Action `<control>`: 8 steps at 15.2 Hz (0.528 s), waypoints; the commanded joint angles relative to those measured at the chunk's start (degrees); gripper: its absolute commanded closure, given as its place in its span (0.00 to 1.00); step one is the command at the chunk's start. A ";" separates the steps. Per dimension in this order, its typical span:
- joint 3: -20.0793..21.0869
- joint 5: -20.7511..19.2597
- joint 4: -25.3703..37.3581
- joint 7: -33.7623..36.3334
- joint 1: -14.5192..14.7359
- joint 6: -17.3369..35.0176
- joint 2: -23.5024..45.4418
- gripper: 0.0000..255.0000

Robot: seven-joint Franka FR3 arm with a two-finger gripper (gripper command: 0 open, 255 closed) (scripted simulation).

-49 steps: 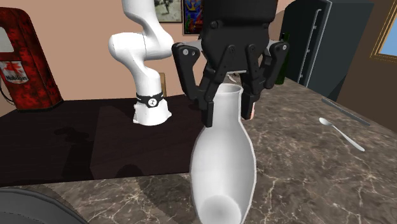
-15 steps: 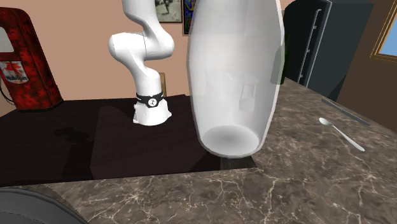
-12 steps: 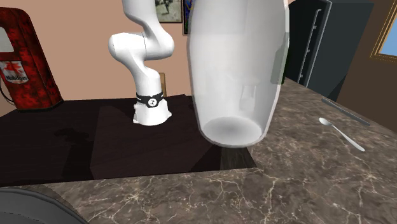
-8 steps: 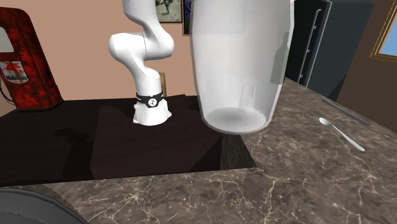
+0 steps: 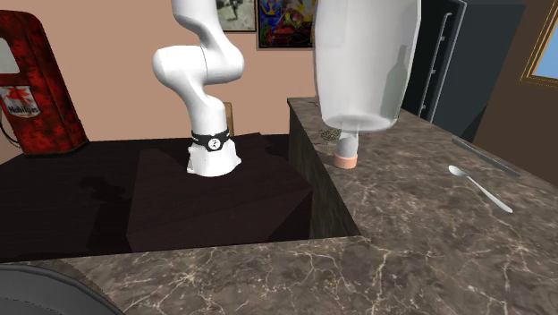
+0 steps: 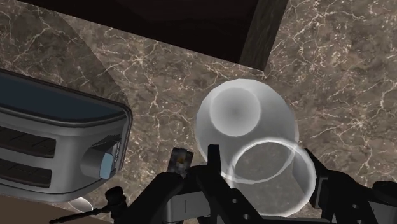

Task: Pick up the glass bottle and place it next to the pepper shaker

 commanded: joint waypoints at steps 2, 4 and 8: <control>1.55 0.41 -3.85 3.51 1.76 0.44 -3.43 1.00; 2.71 0.74 -5.67 5.96 2.98 0.45 -5.28 1.00; 5.29 1.51 -8.22 11.06 5.36 0.18 -8.19 1.00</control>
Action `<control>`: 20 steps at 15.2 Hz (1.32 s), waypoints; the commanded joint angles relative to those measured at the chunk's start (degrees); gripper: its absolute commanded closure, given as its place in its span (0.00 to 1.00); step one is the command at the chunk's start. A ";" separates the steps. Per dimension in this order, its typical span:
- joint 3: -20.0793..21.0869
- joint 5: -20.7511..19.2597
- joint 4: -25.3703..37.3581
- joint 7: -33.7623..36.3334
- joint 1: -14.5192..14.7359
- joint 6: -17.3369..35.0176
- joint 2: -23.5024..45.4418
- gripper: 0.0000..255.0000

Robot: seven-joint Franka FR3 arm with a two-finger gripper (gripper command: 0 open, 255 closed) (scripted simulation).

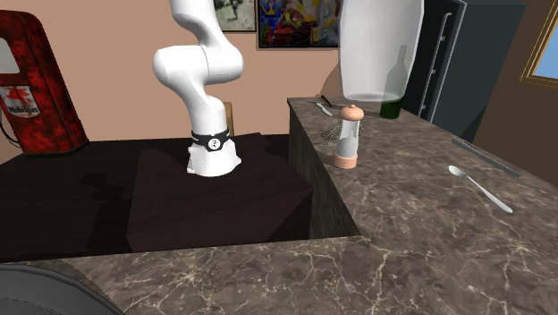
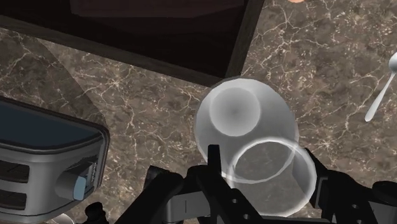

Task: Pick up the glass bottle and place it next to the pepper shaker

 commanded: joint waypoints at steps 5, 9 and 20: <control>4.27 1.30 -2.50 8.23 3.63 -0.66 -3.40 1.00; 7.42 1.99 -2.17 13.95 6.03 -1.38 -4.00 1.00; 17.46 1.42 5.42 31.63 13.58 -4.14 0.57 1.00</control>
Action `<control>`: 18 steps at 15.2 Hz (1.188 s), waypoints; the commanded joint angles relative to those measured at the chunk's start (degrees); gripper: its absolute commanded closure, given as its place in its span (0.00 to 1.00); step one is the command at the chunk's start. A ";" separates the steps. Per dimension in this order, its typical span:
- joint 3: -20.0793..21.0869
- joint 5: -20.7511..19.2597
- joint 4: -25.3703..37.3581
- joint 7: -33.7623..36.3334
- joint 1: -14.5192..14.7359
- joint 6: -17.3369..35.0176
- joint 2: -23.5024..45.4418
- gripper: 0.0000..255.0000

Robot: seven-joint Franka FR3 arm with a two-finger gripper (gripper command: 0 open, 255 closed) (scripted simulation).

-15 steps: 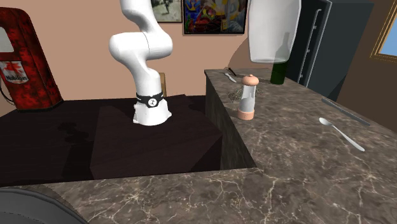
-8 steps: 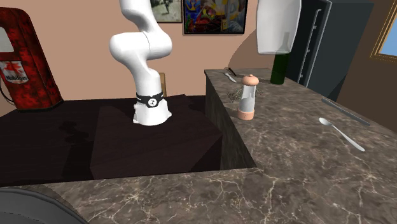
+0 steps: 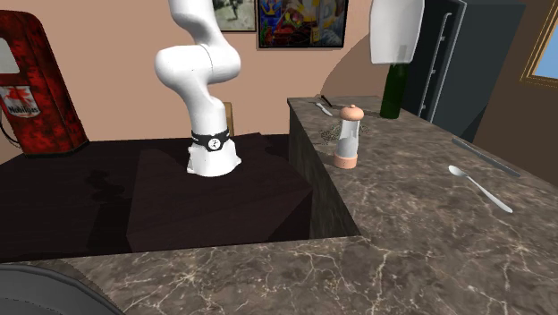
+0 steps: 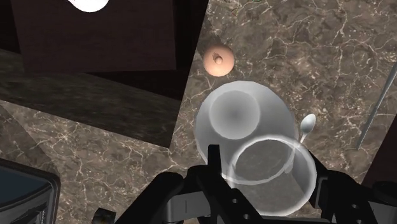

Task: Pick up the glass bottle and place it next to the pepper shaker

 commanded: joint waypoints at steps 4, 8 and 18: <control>4.97 -2.71 7.70 9.01 4.60 -2.28 5.88 1.00; 8.79 -6.88 16.09 16.82 10.45 -4.98 12.58 1.00; 9.93 -6.58 9.80 20.22 12.22 0.92 12.14 1.00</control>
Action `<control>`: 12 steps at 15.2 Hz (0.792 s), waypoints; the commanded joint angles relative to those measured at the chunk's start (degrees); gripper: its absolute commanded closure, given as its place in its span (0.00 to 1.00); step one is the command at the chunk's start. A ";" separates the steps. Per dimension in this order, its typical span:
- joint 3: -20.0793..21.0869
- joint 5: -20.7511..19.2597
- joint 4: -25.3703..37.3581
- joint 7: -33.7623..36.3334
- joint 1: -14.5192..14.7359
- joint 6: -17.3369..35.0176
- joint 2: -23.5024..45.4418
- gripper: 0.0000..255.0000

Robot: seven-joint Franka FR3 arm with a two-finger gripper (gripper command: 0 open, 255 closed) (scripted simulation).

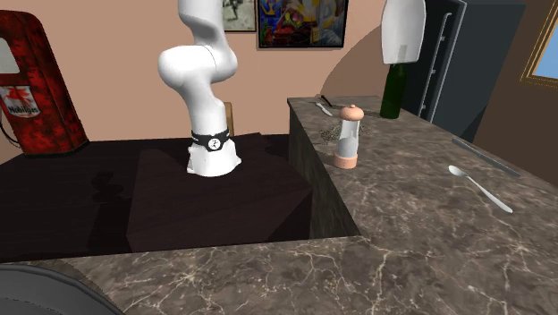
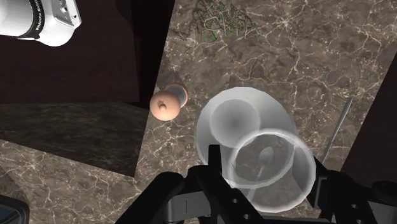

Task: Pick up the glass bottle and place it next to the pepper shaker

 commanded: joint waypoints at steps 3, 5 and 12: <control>-0.51 2.19 -7.44 -1.17 -1.78 4.72 -3.36 1.00; -0.74 2.94 -10.44 -1.67 -2.33 6.73 -4.57 1.00; -1.41 4.88 -19.57 -3.08 -3.49 13.18 -7.82 1.00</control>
